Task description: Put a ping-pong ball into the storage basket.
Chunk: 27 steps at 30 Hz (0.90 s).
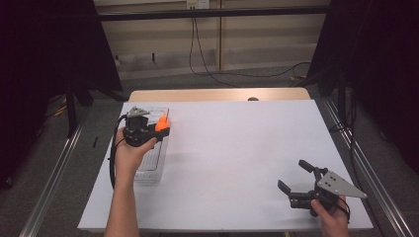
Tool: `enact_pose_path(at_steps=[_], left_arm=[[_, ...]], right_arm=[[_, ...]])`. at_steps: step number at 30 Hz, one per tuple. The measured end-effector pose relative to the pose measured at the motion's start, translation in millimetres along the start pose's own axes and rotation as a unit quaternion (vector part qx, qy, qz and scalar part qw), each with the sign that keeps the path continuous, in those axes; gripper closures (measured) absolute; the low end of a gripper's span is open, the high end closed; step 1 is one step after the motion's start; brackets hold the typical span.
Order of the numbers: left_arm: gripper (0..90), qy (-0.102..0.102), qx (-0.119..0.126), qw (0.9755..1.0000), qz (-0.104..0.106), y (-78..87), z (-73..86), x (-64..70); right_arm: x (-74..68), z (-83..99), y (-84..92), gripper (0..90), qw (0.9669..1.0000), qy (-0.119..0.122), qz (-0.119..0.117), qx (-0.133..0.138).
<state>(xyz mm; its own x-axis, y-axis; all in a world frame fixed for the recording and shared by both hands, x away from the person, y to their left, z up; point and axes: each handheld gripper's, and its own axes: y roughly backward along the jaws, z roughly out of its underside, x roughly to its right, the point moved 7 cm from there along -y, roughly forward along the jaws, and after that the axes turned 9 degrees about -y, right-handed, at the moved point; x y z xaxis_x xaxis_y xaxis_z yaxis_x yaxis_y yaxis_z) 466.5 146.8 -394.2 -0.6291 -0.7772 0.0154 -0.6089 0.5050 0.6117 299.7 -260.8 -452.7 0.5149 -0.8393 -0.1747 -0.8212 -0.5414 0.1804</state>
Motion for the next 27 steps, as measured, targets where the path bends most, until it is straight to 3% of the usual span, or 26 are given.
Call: enact_pose_path(at_steps=[27], left_arm=[[50.7, 0.013, 0.001, 0.9997, -0.022, 3.6, 7.6, -16.1]], right_arm=[[-0.3, 0.2, -0.5, 2.1, 1.0, 0.0, -0.001, 0.0]])
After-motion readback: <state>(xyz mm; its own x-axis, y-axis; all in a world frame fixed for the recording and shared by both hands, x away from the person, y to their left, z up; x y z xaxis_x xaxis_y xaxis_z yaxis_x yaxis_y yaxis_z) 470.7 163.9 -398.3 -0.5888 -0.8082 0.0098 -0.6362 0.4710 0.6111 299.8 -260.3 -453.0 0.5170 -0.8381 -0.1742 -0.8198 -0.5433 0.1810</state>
